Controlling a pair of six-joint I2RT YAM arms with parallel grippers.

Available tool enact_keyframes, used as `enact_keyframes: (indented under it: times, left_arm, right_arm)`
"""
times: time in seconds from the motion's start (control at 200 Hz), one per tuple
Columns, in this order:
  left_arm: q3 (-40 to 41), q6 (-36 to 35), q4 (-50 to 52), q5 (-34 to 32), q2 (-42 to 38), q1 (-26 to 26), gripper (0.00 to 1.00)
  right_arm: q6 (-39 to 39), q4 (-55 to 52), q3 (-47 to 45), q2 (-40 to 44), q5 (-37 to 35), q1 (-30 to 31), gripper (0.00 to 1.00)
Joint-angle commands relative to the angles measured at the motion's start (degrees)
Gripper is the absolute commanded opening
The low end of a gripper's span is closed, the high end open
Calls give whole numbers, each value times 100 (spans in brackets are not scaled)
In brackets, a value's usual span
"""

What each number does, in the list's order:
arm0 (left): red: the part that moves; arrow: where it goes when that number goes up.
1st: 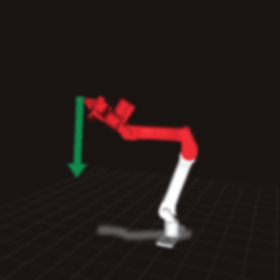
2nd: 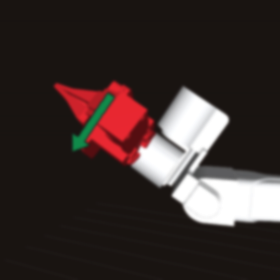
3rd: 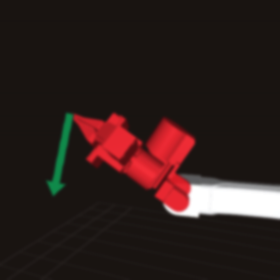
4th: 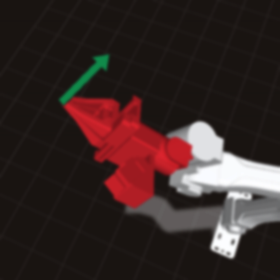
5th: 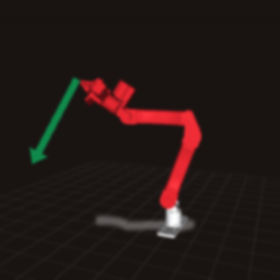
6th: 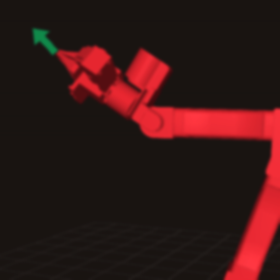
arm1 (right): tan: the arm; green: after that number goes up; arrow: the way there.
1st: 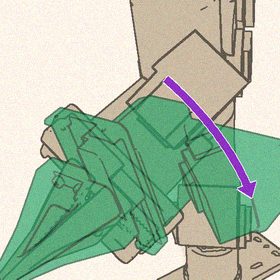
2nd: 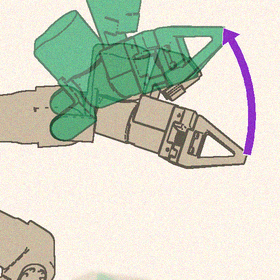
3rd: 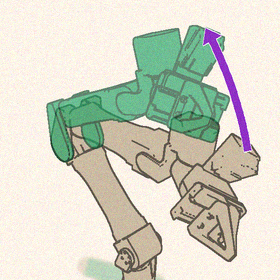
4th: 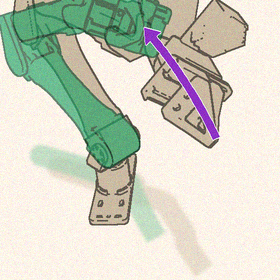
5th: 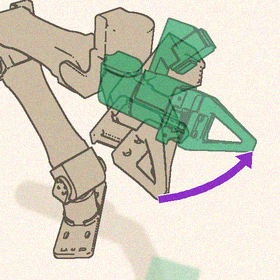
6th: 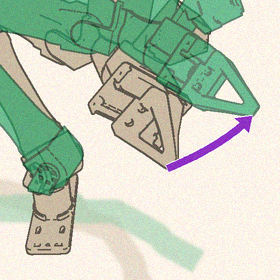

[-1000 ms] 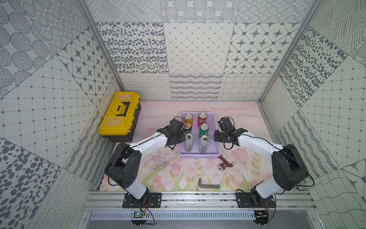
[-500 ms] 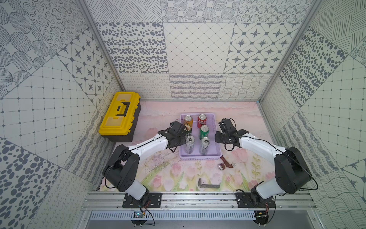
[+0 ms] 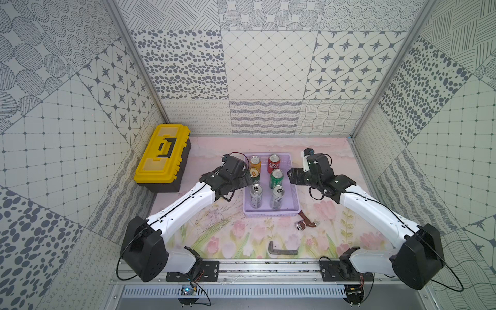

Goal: Take out the drinks from the basket
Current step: Move the basket to the center of the board, then pick up the drink from the basket.

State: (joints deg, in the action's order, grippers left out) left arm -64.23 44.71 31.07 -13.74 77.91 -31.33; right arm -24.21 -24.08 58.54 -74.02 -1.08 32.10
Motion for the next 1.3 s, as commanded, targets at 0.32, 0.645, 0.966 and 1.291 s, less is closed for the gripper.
enact_keyframes:
  times: [0.32, 0.645, 0.966, 1.291]
  left_arm:
    - [-43, 53, 671, -442, -526, 65, 100]
    - [209, 73, 516, -396, -593, 108, 100]
    - [258, 103, 520, -294, -417, 127, 100]
    - [322, 134, 506, -210, -322, 133, 100]
  right_arm:
    - [935, -247, 264, -212, -288, 1149, 81]
    - [953, -228, 233, -625, -325, 1236, 84]
    - [892, 63, 63, -884, -208, 1247, 82]
    - [762, 26, -34, -1082, -281, 1249, 78]
